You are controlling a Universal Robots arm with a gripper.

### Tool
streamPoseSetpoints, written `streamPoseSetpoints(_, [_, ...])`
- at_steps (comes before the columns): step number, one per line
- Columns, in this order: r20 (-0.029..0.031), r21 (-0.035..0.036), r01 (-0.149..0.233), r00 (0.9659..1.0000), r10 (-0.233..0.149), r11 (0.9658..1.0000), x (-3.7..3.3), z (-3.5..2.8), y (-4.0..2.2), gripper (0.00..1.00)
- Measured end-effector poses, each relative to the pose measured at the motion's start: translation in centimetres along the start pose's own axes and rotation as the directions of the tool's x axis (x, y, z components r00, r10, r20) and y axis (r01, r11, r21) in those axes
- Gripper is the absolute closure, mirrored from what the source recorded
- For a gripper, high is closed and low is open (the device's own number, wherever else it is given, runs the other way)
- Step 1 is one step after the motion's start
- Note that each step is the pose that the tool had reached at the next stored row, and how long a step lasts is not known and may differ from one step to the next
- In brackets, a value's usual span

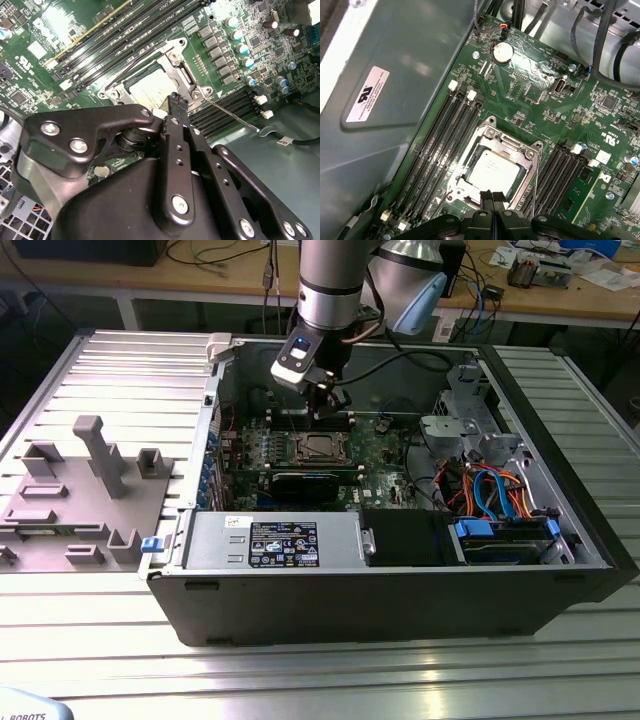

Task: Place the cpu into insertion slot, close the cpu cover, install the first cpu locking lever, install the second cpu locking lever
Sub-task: 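Install the first cpu locking lever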

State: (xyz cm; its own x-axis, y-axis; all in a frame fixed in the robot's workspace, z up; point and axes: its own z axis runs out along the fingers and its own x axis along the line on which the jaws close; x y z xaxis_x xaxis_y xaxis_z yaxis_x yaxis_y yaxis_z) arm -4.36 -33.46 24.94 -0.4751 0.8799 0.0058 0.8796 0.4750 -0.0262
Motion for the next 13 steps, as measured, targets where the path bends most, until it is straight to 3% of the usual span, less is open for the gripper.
streamPoseSetpoints(13, [0.0012,0.0003,0.045,0.9990,-0.045,0.9990,0.00,0.00,0.00,0.89])
